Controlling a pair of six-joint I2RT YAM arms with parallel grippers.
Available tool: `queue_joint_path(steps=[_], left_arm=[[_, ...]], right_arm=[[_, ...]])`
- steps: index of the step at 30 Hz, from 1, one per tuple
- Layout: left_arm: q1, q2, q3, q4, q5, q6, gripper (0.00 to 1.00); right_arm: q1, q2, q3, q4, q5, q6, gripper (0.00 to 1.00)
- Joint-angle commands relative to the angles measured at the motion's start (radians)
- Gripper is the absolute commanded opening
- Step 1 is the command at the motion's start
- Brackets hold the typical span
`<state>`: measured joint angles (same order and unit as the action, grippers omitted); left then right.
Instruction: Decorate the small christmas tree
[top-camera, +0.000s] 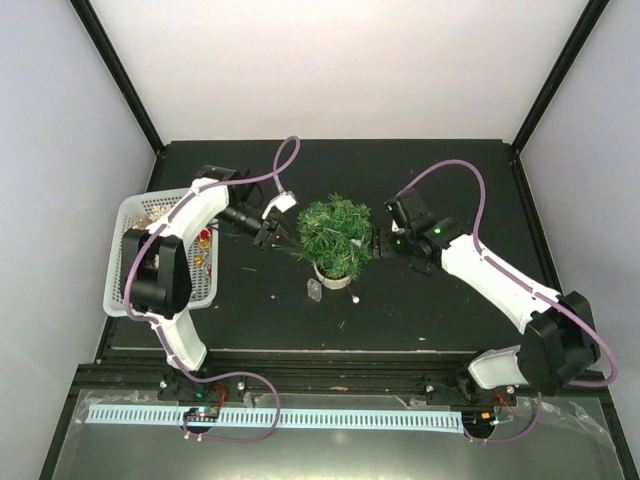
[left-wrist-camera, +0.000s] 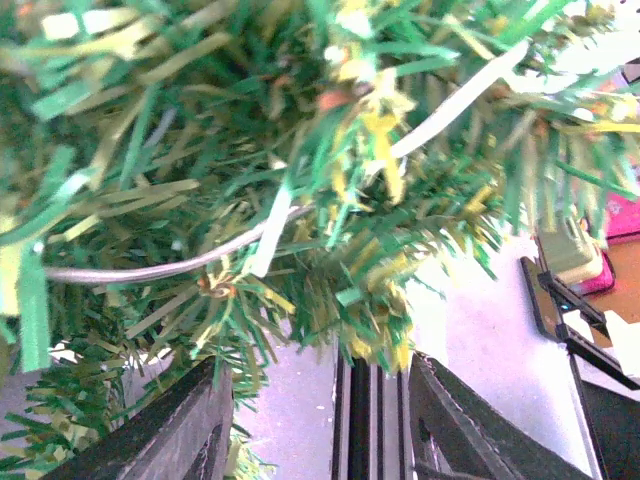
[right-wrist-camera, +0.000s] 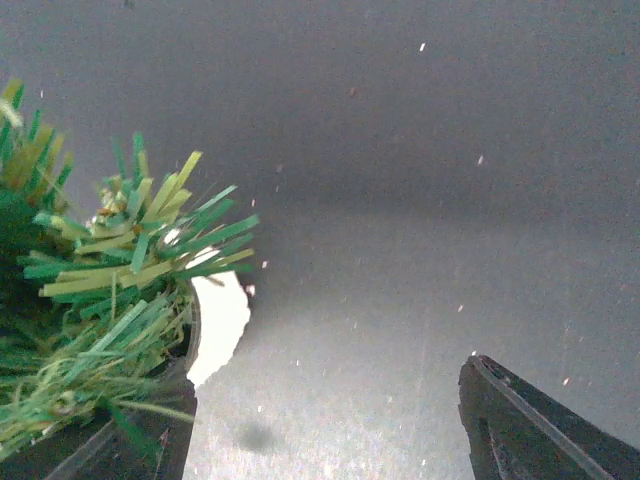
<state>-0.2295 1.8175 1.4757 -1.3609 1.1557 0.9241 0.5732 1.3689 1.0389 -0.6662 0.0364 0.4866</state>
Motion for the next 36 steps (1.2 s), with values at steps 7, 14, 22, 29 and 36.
queue_joint_path(steps=[7, 14, 22, 29, 36], left_arm=[[-0.001, -0.139, -0.121, 0.034, 0.018, 0.034, 0.49], [0.037, -0.311, -0.209, 0.131, -0.088, -0.053, 0.52], [0.136, -0.526, -0.292, 0.195, -0.189, -0.067, 0.58], [0.146, -0.743, -0.398, 0.233, -0.166, -0.047, 0.64], [0.147, -0.818, -0.436, 0.224, -0.134, -0.033, 0.68]], right_arm=[[-0.096, 0.079, 0.111, 0.044, 0.039, -0.018, 0.74], [-0.151, 0.040, 0.073, 0.047, 0.085, 0.024, 0.78], [-0.119, -0.303, -0.269, 0.176, -0.101, -0.003, 0.60], [0.063, -0.558, -0.544, 0.357, -0.044, 0.086, 0.49], [0.421, -0.428, -0.585, 0.475, 0.263, 0.120, 0.56]])
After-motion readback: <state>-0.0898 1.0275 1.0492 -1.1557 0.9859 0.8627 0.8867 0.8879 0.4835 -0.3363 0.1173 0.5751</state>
